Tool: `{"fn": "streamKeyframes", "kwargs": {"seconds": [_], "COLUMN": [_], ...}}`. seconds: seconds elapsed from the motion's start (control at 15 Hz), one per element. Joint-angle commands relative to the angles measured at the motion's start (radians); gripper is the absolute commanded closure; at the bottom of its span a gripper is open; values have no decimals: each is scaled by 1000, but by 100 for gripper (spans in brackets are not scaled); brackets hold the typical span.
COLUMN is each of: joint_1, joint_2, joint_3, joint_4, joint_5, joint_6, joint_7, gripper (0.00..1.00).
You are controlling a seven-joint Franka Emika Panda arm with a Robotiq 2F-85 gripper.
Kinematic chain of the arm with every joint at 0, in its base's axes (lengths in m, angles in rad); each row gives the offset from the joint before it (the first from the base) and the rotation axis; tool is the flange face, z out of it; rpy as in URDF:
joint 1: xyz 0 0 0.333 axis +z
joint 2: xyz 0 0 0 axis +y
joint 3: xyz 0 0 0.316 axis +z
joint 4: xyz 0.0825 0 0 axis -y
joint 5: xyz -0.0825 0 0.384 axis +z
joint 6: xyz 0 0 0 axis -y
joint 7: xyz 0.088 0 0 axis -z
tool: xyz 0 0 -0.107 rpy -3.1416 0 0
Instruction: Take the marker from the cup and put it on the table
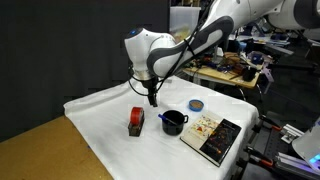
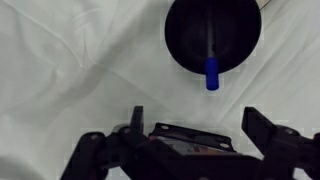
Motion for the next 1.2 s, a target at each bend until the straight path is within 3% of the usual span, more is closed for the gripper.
{"fn": "streamKeyframes", "kwargs": {"seconds": [0.0,1.13], "joint_1": [13,28], "joint_2": [2,47], "joint_3": [-15,-20], "joint_4": [6,-39], "joint_5": [11,0], "joint_6": [-2,-12], "joint_7": [-5,-1], "gripper": [0,0]}}
